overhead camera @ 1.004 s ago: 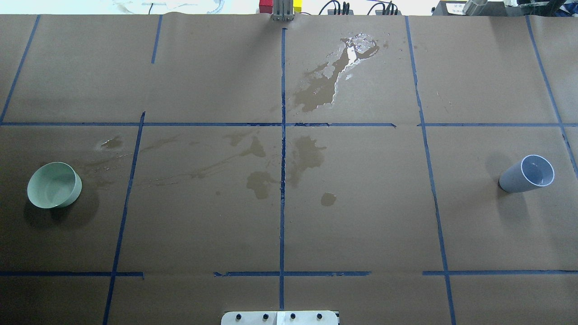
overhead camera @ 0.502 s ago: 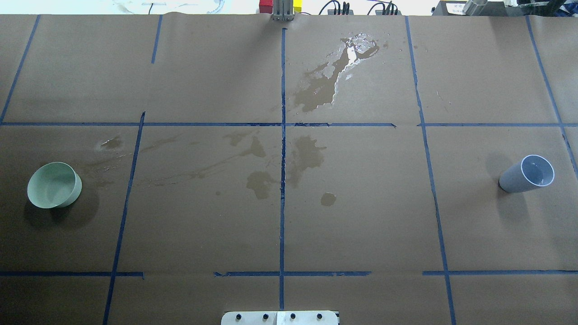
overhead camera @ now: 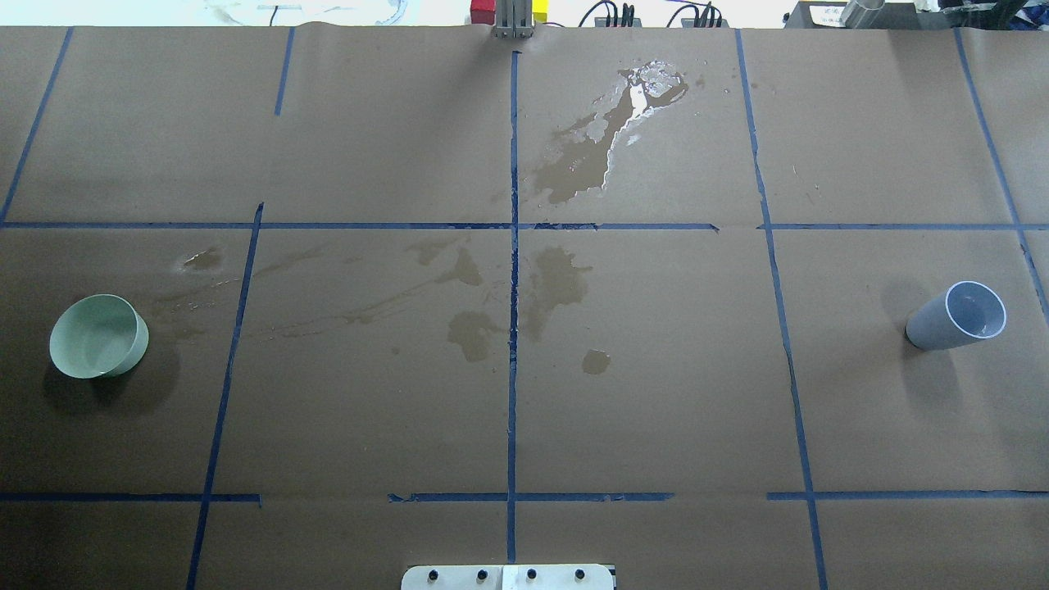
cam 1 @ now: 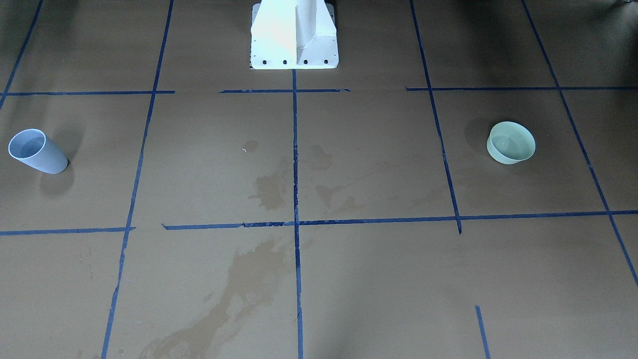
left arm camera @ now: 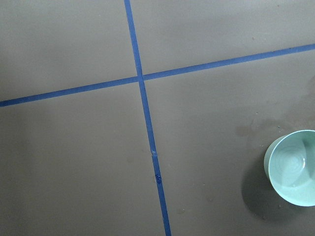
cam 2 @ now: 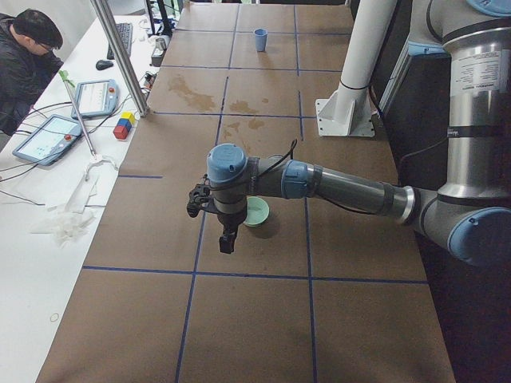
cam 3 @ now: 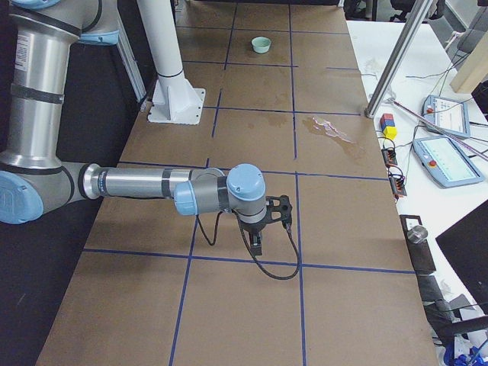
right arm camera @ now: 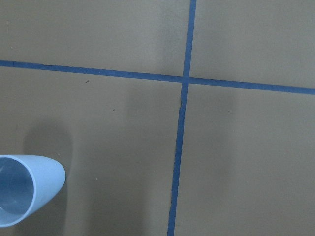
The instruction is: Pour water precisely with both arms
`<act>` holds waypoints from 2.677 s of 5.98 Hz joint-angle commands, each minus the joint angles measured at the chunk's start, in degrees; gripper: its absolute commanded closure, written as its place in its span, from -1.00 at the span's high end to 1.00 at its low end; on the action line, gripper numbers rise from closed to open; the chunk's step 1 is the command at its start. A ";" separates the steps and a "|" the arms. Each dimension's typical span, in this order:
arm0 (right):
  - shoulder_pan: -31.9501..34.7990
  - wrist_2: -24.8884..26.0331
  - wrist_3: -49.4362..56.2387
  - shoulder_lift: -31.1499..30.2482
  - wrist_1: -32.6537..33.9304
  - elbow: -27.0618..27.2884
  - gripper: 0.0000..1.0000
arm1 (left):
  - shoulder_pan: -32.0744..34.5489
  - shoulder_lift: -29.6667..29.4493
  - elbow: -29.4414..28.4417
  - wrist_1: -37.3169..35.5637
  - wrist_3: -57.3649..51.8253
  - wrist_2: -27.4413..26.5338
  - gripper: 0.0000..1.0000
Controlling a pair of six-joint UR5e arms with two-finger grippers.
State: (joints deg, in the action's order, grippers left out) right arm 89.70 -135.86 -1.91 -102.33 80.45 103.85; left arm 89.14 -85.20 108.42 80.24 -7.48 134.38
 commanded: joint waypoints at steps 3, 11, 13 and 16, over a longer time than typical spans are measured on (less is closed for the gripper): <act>-0.14 -0.29 -0.46 0.11 -1.00 0.12 1.00 | -10.26 0.90 0.31 9.69 20.37 1.41 1.00; -0.14 -0.29 -0.37 -0.24 -0.91 -0.23 1.00 | -34.63 3.64 -17.88 57.48 61.61 -5.95 1.00; -0.14 -0.29 -0.37 -0.24 -0.91 -0.32 1.00 | -34.74 3.63 -18.42 57.39 61.53 -6.15 -0.12; -0.14 -0.29 -0.28 -0.24 -1.00 -0.23 1.00 | -34.74 3.63 -17.72 57.39 61.61 -6.06 -1.00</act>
State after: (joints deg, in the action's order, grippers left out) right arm 89.60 -136.14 -2.25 -102.57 79.48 103.59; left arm 54.41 -81.56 90.33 137.64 54.08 128.32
